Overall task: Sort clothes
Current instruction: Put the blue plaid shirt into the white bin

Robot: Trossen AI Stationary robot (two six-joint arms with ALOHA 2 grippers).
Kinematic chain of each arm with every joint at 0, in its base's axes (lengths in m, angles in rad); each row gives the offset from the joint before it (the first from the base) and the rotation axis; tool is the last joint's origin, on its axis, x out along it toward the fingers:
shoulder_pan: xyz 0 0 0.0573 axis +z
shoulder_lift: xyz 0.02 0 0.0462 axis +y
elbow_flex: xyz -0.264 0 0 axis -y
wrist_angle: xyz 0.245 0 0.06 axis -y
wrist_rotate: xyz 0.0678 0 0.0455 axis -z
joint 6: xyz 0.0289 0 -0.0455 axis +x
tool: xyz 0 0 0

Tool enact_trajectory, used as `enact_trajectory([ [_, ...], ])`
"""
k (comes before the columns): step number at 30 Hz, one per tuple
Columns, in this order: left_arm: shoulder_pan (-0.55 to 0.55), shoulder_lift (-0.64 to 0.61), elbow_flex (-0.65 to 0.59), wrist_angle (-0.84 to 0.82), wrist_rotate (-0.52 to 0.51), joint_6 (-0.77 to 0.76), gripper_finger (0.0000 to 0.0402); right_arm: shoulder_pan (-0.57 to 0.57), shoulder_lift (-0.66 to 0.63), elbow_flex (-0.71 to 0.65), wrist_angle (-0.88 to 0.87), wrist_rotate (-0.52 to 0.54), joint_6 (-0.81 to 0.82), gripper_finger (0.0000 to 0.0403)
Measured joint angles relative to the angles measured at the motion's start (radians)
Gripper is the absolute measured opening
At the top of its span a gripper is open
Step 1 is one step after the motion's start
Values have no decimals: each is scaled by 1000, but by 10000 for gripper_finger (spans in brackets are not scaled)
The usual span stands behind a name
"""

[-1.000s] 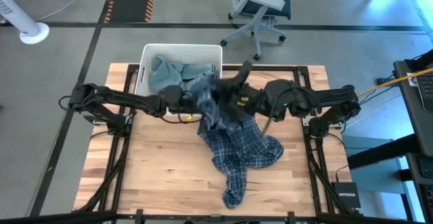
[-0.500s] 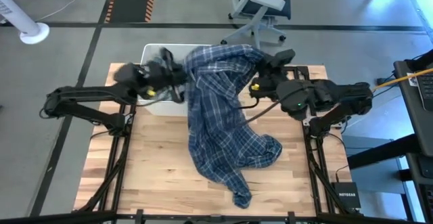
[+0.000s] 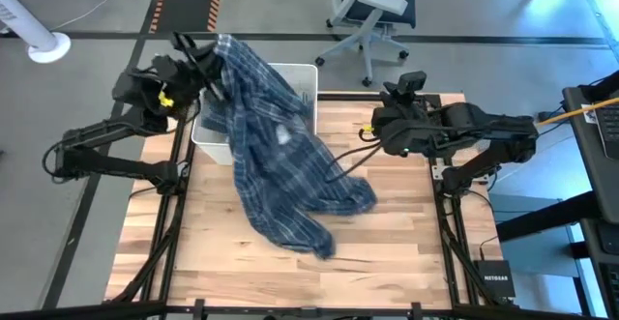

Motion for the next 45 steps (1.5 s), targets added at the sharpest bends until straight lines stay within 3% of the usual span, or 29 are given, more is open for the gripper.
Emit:
enact_trajectory([
  [5, 99, 11, 81, -120, -154, 147, 0, -57, 2, -49, 9, 10, -11, 138],
  [11, 224, 46, 189, -153, -165, 132, 0, -110, 3, -96, 9, 2, -24, 138],
  [21, 399, 202, 207, -667, -161, -20, 2, -130, 3, -146, 54, 2, -46, 138],
  [27, 434, 322, 209, -949, -163, -36, 20, -128, 3, -183, 59, -37, -46, 138],
  [31, 433, 357, 209, -1015, -162, -70, 49, -128, 3, -197, 63, -41, -45, 138],
  [38, 417, 351, 223, -1159, -160, -90, 120, -128, 3, -198, 62, -57, -42, 138],
  [42, 387, 319, 282, -1228, -146, -70, 140, -128, 3, -198, 62, -59, -38, 138],
  [44, 374, 289, 304, -1223, -100, -108, 144, -128, 3, -198, 62, -59, -38, 138],
  [45, 371, 272, 312, -1236, -29, -149, 145, -128, 3, -198, 62, -59, -38, 138],
])
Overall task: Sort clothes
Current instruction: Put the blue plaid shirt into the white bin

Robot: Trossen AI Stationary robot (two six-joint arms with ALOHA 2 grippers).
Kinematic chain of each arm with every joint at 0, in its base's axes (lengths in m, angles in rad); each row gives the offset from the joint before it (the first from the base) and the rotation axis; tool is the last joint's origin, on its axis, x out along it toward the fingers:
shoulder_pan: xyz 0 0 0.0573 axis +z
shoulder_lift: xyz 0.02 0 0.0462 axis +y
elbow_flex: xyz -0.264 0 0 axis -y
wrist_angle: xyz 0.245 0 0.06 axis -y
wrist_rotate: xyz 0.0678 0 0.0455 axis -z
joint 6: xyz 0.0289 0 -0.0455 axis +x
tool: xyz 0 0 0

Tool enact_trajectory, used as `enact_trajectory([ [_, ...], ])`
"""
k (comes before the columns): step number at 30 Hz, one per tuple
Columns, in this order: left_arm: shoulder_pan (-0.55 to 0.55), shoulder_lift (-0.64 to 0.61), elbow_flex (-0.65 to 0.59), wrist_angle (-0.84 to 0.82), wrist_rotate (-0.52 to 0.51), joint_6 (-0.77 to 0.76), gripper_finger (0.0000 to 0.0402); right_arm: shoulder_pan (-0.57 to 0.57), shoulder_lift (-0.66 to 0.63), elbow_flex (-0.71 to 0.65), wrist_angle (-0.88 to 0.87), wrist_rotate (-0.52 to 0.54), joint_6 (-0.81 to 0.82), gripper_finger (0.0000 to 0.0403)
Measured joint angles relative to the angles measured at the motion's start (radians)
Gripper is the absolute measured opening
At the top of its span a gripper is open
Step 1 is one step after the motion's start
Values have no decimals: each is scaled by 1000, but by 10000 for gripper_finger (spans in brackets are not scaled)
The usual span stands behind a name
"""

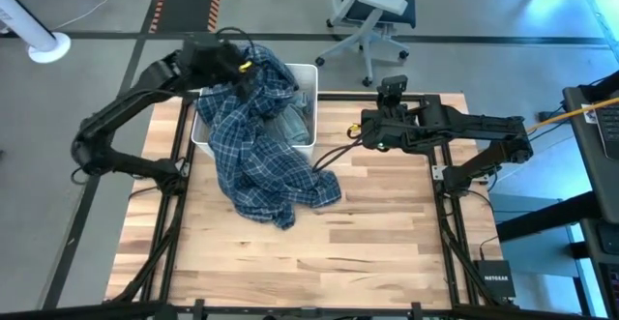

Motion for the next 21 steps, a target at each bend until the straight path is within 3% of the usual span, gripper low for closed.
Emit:
enact_trajectory([
  [2, 2, -15, 21, -57, 200, -51, 143, 0, 0, 0, 0, 0, 0, 138],
  [4, 10, -17, 36, -84, 271, -22, 140, 0, 0, 0, 0, 0, 0, 138],
  [7, 32, -13, 25, -20, 167, -4, 136, 0, 0, 0, 0, 0, 0, 138],
  [10, 78, -5, -2, 155, 11, -78, 134, 0, 0, 0, 0, 0, 1, 138],
  [12, 114, 13, -36, 243, -23, -143, 133, 0, 0, 0, 0, 0, 2, 138],
  [15, 148, 67, -85, 271, -30, -195, 133, 0, 0, 0, 0, 0, 3, 138],
  [18, 155, 118, -122, 188, -15, -163, 133, 0, 0, 0, -1, -4, 4, 138],
  [21, 135, 136, -150, 75, 99, -139, 133, 0, 0, 0, -4, -48, 20, 138],
])
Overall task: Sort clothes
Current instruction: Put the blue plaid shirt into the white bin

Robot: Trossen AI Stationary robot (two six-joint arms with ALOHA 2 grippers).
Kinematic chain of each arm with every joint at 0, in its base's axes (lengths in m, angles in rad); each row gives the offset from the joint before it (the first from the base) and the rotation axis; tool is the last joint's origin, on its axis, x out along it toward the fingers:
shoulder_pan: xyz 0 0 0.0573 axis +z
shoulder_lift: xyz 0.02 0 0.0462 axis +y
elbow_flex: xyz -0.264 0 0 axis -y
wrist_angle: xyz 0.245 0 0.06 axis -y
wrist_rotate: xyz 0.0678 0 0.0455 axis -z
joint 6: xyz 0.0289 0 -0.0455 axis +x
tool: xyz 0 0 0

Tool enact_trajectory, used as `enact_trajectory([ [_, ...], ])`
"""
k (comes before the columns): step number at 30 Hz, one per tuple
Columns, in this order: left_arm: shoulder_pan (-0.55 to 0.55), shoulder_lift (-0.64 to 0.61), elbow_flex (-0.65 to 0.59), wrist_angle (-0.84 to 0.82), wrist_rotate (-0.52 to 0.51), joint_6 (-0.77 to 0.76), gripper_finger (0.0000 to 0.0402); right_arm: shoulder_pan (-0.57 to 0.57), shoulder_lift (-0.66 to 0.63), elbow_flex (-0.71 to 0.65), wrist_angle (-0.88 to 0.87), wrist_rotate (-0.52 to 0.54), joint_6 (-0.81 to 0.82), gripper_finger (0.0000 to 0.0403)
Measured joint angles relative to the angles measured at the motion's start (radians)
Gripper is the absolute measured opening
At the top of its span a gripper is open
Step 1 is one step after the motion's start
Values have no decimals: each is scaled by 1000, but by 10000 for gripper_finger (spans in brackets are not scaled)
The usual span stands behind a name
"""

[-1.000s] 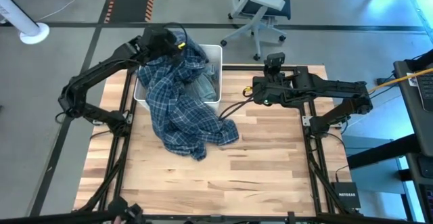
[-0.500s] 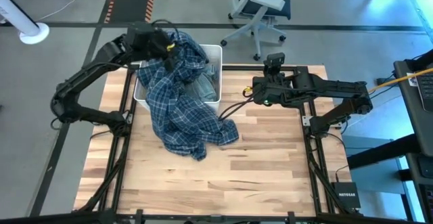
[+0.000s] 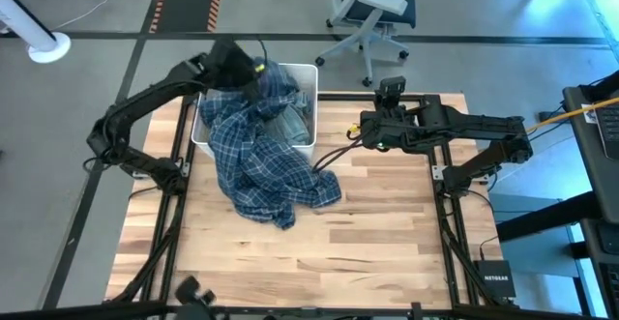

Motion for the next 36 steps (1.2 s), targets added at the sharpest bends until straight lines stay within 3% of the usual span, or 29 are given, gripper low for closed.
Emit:
enact_trajectory([
  [2, -24, 8, -40, -49, 62, -3, 133, 0, 0, 0, 1, -21, 2, 138],
  [7, -72, 44, -151, -56, 44, 1, 133, 0, 0, 0, 27, -22, 1, 138],
  [13, -75, 30, -104, -77, 18, 14, 133, 0, 0, 0, 38, -23, -26, 138],
  [18, -141, -107, 13, -119, 5, -12, 133, 0, 1, 0, 36, -23, -26, 138],
  [22, -234, -276, 34, -117, 1, -41, 133, 0, 1, 0, 29, -31, -12, 138],
  [28, -436, -493, -38, -253, 2, -150, 133, 0, 1, 0, 4, -93, 49, 138],
  [36, -650, -661, -196, -468, 13, -475, 133, 1, 0, -123, 4, -136, 117, 138],
])
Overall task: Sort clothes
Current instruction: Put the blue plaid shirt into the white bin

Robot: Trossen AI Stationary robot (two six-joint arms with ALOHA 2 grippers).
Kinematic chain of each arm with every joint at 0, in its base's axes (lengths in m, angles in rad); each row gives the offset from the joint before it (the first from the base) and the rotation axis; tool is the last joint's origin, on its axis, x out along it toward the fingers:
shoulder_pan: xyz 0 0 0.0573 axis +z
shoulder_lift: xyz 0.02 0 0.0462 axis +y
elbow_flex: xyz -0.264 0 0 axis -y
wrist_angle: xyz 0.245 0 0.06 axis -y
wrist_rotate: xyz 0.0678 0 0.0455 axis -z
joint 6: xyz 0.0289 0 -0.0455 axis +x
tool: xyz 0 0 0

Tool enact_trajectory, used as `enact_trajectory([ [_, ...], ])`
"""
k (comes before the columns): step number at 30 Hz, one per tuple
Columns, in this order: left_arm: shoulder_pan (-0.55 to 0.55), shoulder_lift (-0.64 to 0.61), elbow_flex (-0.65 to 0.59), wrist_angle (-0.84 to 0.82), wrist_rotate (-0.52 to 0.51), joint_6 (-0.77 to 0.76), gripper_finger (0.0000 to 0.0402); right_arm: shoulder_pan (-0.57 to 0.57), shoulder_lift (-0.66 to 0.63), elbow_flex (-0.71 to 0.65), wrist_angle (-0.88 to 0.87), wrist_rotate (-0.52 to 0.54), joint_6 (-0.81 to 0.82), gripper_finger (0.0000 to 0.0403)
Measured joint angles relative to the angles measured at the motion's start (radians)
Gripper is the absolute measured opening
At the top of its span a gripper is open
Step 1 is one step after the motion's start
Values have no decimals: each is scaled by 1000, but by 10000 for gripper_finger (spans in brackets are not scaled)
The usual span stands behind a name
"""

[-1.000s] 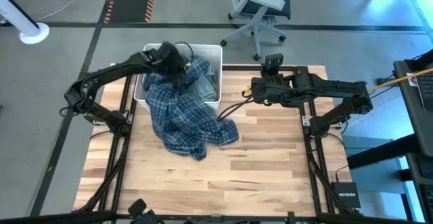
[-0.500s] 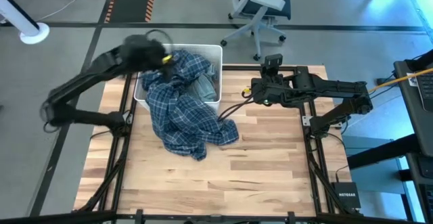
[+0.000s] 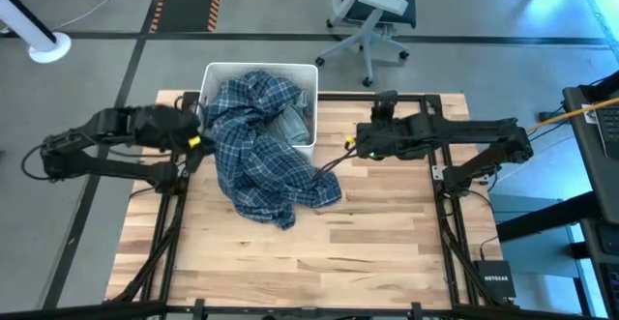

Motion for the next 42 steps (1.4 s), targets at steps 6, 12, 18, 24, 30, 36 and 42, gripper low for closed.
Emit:
enact_trajectory([
  [6, -140, -26, -150, -43, 9, -165, 133, 0, 0, -193, 100, -67, 41, 138],
  [12, -280, 7, -232, -51, 20, -238, 133, 0, 0, -348, 243, -95, 42, 138],
  [18, -428, 57, -233, -95, -48, -357, 129, 19, -1, -448, 409, -155, 53, 138],
  [24, -571, 157, -233, -132, -124, -487, 118, 83, -1, -594, 705, -230, 37, 138],
  [30, -669, 297, -236, -143, -195, -566, 111, 125, 0, -797, 1091, -244, 11, 138],
  [36, -717, 411, -337, -97, -190, -666, 111, 124, 0, -926, 1338, -331, 14, 138],
  [42, -743, 468, -479, 100, -220, -669, 111, 122, 35, -940, 1395, -340, 9, 138],
])
